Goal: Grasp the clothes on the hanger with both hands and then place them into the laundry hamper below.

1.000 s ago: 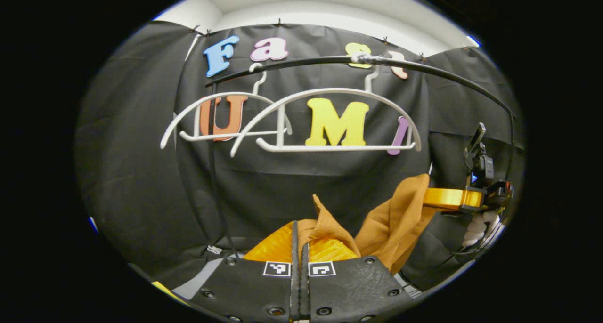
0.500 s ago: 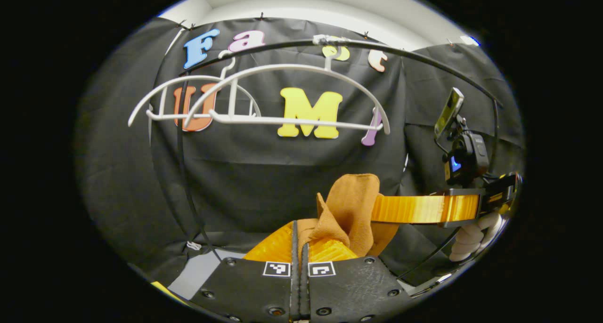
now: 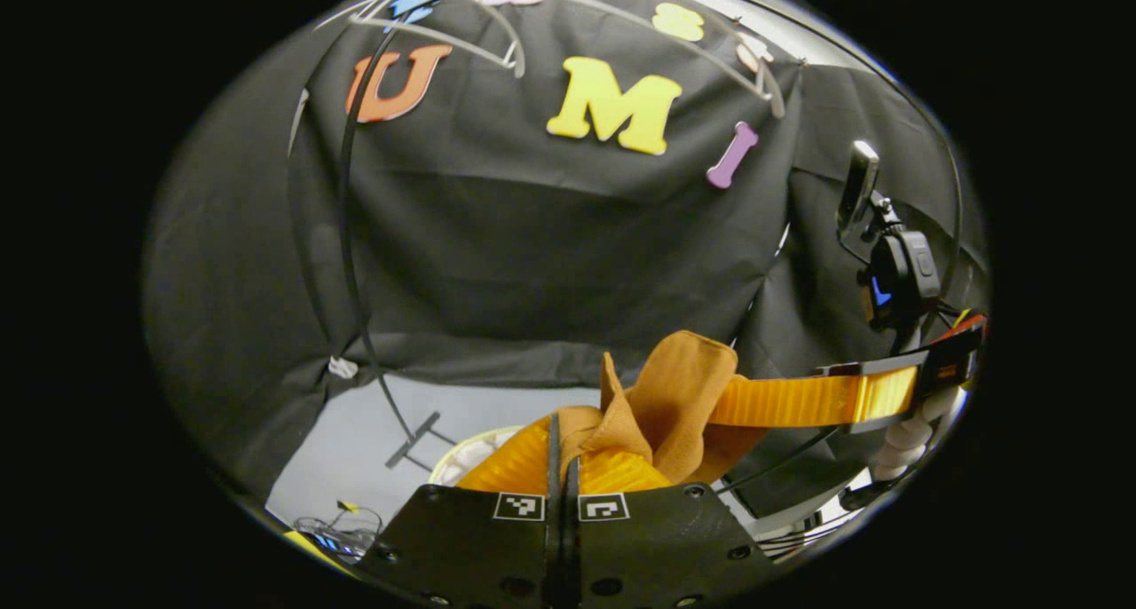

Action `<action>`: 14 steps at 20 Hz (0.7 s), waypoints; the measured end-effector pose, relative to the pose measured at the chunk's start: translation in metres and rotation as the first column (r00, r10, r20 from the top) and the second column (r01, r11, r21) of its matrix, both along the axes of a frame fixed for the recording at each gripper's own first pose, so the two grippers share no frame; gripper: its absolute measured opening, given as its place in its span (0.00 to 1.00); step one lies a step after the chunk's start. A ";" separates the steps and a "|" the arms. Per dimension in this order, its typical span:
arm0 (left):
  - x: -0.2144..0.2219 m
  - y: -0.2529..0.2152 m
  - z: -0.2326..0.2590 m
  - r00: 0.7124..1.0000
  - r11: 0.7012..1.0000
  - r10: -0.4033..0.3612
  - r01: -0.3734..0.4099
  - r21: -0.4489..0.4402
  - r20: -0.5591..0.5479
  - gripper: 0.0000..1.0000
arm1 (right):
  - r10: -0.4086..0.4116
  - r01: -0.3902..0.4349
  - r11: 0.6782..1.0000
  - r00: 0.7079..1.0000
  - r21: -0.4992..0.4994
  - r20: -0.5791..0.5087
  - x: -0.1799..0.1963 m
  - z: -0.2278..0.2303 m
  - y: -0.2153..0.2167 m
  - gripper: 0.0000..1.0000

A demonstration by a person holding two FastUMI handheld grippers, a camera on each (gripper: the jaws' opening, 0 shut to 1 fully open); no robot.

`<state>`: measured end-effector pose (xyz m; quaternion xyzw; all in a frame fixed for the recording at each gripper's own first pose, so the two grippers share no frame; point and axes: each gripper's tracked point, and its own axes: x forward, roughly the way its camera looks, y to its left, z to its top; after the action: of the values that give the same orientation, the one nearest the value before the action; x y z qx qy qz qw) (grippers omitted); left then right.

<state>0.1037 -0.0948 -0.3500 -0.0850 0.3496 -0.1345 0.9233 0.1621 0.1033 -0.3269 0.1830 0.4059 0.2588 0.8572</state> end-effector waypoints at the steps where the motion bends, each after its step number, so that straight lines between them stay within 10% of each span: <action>1: -0.006 0.000 -0.014 0.999 1.000 0.002 -0.002 0.008 -0.036 0.00 | -0.003 0.002 0.999 0.999 -0.038 -0.032 -0.003 -0.019 -0.002 0.04; 14: -0.061 -0.002 -0.077 0.967 0.997 0.036 -0.016 0.082 -0.254 0.00 | -0.052 0.003 0.973 0.977 -0.231 -0.206 -0.030 -0.102 -0.006 0.04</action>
<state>0.0424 -0.0971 -0.4272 -0.0695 0.4693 -0.0963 0.8750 0.1320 0.0976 -0.4286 0.1146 0.5190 0.1773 0.8283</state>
